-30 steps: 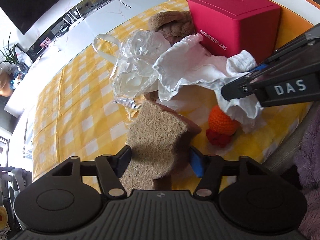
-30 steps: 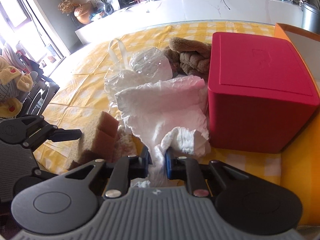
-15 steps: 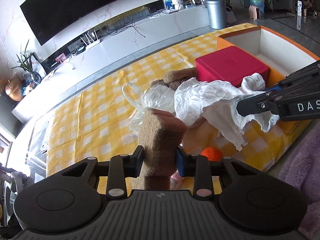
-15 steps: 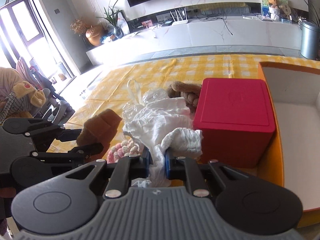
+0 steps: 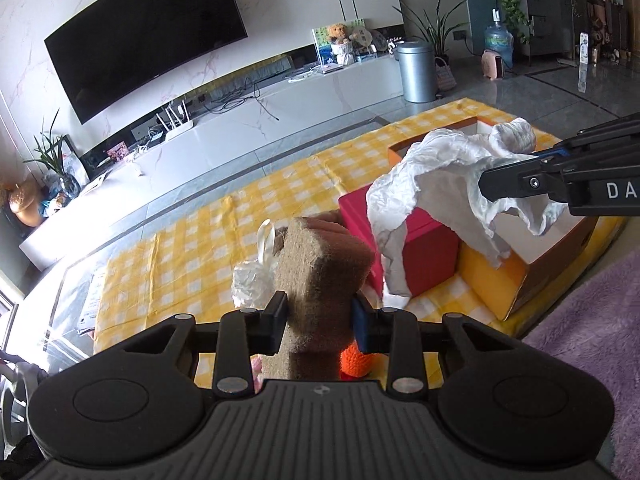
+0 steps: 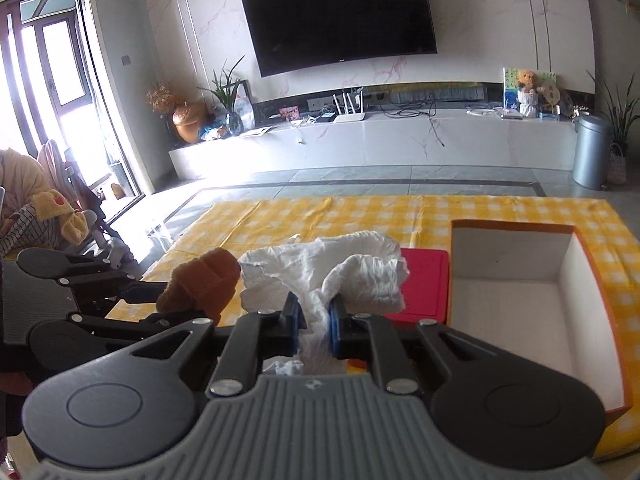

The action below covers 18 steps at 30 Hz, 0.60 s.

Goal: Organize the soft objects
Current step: 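Carry the brown pad and white cloth over the open cardboard box with both tools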

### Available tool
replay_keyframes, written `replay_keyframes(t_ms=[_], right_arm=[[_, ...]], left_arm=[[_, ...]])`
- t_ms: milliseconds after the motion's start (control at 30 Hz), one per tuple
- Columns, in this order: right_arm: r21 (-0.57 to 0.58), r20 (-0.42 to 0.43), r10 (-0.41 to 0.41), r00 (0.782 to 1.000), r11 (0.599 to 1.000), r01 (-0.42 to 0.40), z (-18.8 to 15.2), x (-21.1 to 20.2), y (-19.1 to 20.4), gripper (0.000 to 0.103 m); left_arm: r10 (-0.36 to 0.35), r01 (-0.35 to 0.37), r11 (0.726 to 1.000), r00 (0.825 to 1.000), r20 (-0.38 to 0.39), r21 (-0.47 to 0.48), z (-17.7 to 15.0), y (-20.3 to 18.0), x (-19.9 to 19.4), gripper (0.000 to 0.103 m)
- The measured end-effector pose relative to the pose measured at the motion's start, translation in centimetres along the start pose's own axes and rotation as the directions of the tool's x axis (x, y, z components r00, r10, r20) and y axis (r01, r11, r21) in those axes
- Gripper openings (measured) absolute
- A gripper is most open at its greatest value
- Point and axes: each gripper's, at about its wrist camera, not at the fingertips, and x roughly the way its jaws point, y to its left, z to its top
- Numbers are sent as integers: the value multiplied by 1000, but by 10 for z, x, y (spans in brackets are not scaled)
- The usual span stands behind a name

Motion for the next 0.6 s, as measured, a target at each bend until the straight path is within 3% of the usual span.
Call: replay_keyframes(t_ms=[300, 600], right_arm=[[-52, 89, -150, 985, 986, 155, 13, -51, -31, 12], [-77, 77, -291, 954, 952, 296, 23, -79, -88, 12]], left_arm=[[-130, 133, 991, 987, 95, -23, 54, -27, -8, 38], [-335, 337, 941, 940, 69, -23, 101, -75, 33, 38]])
